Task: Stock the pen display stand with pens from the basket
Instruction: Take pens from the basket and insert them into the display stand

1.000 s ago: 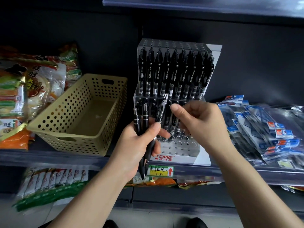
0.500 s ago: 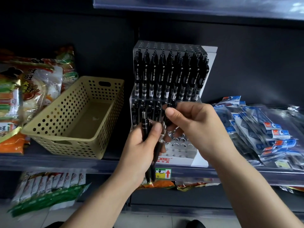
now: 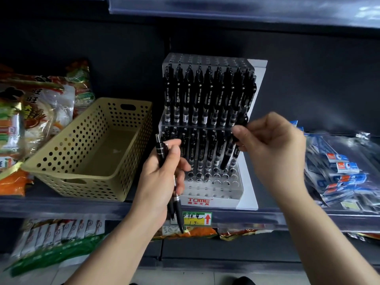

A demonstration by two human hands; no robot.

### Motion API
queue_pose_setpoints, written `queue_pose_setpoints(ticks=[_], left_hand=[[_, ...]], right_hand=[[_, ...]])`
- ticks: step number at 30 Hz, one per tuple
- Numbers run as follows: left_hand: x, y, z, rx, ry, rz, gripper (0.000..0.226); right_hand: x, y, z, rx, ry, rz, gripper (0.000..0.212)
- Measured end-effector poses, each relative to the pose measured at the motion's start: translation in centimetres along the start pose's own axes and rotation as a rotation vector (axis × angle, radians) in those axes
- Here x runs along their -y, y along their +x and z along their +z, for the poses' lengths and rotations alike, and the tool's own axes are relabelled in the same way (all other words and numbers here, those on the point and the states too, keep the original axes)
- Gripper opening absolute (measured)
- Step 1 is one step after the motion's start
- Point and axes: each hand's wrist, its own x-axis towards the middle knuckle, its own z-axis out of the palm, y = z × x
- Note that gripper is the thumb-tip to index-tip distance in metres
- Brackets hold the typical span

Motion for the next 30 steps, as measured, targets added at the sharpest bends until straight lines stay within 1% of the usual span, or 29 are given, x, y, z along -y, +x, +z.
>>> queue_pose_setpoints(ticks=[4, 8, 12, 20, 25, 30], left_hand=[[0.4, 0.0, 0.2, 0.008, -0.025, 0.014, 0.012], [0.8, 0.3, 0.1, 0.006, 0.011, 0.091, 0.005], [0.7, 0.2, 0.0, 0.024, 0.03, 0.136, 0.012], [0.6, 0.3, 0.0, 0.001, -0.009, 0.146, 0.029], [0.5, 0.4, -0.1, 0.0, 0.019, 0.172, 0.031], [0.2, 0.2, -0.2, 0.017, 0.011, 0.157, 0.03]], right_hand=[[-1.1, -0.8, 0.6, -0.027, -0.05, -0.058, 0.024], [-1.4, -1.0, 0.8, -0.063, -0.05, -0.112, 0.02], [-1.3, -1.1, 0.9, -0.063, -0.077, -0.139, 0.021], [-1.3, -1.3, 1.2, -0.048, -0.146, -0.163, 0.021], [-2.0, -1.7, 1.7, 0.003, -0.261, -0.172, 0.023], [-2.3, -1.9, 1.9, 0.057, -0.355, -0.119, 0.021]])
